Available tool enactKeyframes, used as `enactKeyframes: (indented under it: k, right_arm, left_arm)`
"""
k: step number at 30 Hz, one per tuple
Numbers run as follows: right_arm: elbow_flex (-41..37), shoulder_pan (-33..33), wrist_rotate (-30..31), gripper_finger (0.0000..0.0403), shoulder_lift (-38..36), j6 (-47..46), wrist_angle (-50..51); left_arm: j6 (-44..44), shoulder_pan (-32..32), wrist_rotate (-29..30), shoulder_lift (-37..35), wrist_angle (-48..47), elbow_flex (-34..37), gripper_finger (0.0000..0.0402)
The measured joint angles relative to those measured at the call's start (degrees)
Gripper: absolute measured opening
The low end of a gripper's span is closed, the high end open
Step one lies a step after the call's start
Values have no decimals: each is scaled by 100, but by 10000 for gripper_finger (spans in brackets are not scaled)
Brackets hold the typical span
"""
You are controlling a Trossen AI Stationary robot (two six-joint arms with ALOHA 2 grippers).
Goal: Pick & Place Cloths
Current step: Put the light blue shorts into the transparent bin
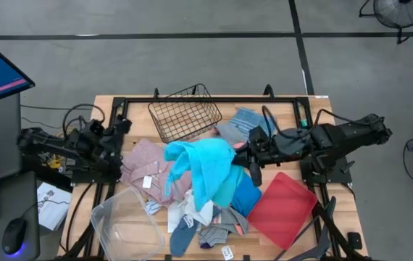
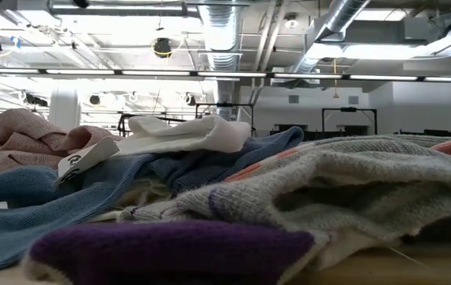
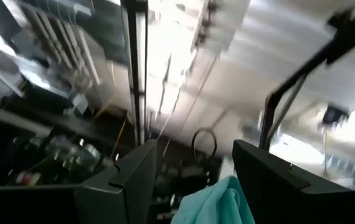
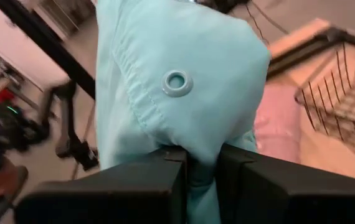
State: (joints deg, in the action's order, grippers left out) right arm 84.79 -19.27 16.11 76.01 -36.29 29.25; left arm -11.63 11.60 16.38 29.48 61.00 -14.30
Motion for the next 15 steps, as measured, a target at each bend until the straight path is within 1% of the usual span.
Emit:
enactKeyframes:
  k: [2, 4, 7, 9, 11, 15]
  right_arm:
    - [0, -35, 2, 29, 2, -145, 240]
    - [0, -39, 25, 29, 0, -289, 509]
    - [0, -39, 32, 29, 4, -498, 911]
    - [0, -39, 45, 29, 8, -595, 1147]
    - [0, -39, 47, 29, 10, -643, 1369]
    - [0, -39, 47, 29, 11, -687, 1587]
  left_arm:
    - [103, 0, -18, 429, -764, -608, 199]
    - [266, 0, -19, 837, -1807, -1285, 206]
    - [456, 0, -20, 1421, -3465, -2300, 229]
    - [589, 0, -20, 1768, -4364, -2895, 250]
    - [687, 0, -20, 2062, -4958, -3411, 272]
    - [733, 0, -17, 2464, -5380, -4064, 312]
